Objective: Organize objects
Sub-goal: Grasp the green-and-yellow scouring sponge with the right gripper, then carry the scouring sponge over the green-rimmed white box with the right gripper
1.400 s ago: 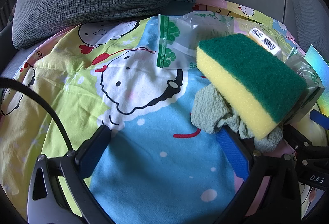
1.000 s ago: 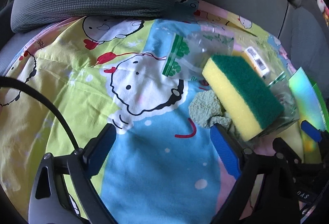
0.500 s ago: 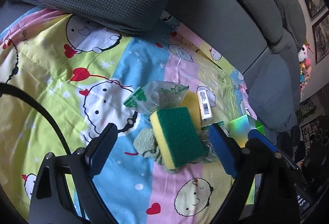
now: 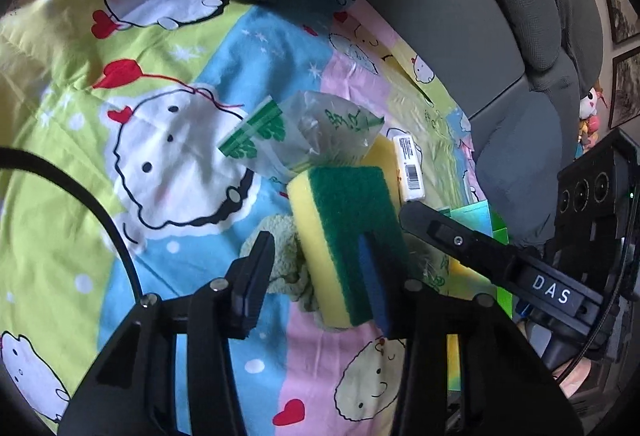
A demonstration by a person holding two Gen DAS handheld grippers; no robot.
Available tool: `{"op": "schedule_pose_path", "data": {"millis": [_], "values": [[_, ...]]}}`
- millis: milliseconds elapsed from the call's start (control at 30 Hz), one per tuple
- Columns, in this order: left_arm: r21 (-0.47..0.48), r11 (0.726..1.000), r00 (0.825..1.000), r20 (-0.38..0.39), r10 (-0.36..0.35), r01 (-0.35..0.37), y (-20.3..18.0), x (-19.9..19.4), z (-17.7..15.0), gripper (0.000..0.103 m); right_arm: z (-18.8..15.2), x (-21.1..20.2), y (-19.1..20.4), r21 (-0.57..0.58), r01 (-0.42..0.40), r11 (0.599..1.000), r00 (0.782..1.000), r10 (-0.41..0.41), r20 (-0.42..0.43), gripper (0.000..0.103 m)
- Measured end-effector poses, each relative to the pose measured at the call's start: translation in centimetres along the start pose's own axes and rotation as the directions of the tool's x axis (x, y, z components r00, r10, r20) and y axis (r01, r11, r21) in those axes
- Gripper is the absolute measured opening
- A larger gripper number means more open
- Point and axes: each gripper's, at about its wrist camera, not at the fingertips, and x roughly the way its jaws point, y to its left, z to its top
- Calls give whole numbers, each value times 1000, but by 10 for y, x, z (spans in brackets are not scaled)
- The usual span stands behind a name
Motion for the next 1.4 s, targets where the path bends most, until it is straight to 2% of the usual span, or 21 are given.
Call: {"op": "schedule_pose_path", "data": {"millis": [67, 133, 200, 300, 500, 600, 767, 933, 1100, 1200, 1400], "values": [[-3, 1000, 999, -24, -29, 29, -2, 3, -1, 41, 1, 2, -2, 9, 13, 1000, 1000, -13, -5, 10], [28, 1000, 1000, -26, -14, 14, -8, 5, -3, 41, 2, 7, -3, 2, 42, 999, 999, -42, -19, 10], [55, 998, 1000, -28, 4, -2, -13, 11, -4, 41, 1, 10, -6, 7, 40, 999, 999, -40, -12, 10], [68, 998, 999, -38, 21, -18, -15, 19, -4, 42, 2, 20, -15, 51, 41, 998, 998, -38, -51, 13], [70, 997, 999, -32, 16, -13, -14, 24, -3, 41, 0, 21, -25, 91, -4, 996, 999, 8, -42, 14], [84, 996, 1000, -19, 24, -23, -19, 24, -4, 41, -2, 22, -26, 110, -48, 993, 998, 53, -41, 18], [129, 991, 1000, 13, 24, -26, -30, 17, -6, 41, -10, 13, -23, 91, -67, 994, 998, 66, 19, 18], [182, 983, 998, 57, -29, 18, -48, 3, -12, 39, -21, -15, -28, 123, -116, 986, 990, 104, 99, 18], [265, 964, 994, 95, -62, 34, -74, -9, -24, 39, -32, -53, -21, 100, -94, 991, 979, 74, 188, 18], [292, 954, 989, 110, -98, 62, -86, -17, -30, 39, -41, -75, -15, 77, -59, 995, 968, 38, 250, 18], [363, 925, 977, 129, -171, 113, -107, -33, -44, 39, -61, -115, -18, 64, -71, 995, 939, 45, 342, 18]]}}
